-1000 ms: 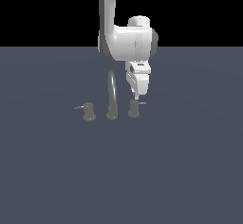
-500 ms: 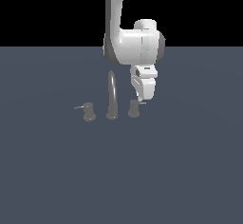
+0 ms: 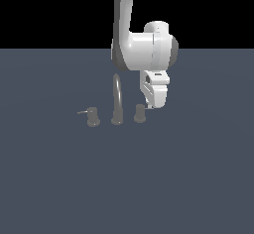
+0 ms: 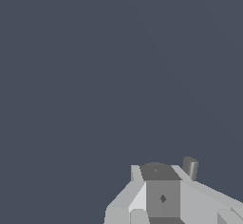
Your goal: Turn on the faucet by rotating a designated handle.
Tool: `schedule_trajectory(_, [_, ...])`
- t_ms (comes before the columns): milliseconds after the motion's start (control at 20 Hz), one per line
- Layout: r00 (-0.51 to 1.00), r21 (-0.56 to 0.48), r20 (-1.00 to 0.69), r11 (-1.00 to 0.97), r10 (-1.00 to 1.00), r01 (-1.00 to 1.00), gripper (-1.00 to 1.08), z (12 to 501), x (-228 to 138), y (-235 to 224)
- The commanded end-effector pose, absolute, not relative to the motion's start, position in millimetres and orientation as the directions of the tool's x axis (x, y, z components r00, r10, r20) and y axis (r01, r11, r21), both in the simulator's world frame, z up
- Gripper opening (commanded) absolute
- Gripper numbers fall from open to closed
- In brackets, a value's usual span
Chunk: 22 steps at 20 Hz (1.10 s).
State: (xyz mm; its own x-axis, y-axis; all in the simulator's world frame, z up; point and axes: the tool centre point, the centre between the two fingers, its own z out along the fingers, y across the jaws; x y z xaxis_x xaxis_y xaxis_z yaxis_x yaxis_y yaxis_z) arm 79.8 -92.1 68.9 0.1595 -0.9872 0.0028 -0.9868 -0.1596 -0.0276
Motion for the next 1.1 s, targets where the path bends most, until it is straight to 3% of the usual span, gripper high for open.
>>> schedule_trajectory(0, [0.157,-0.012,0.0,-0.157,-0.988,-0.987,-1.0,67,67,-93])
schedule_trajectory(450, [0.15,0.0,0.0,-0.15,-0.989,-0.989,-1.0,63,36,-97])
schedule_trajectory(550, [0.143,-0.024,0.009,-0.143,-0.99,-0.989,-1.0,68,48,-103])
schedule_trajectory(1050, [0.149,-0.003,0.001,-0.149,-0.989,-0.989,-1.0,64,17,-71])
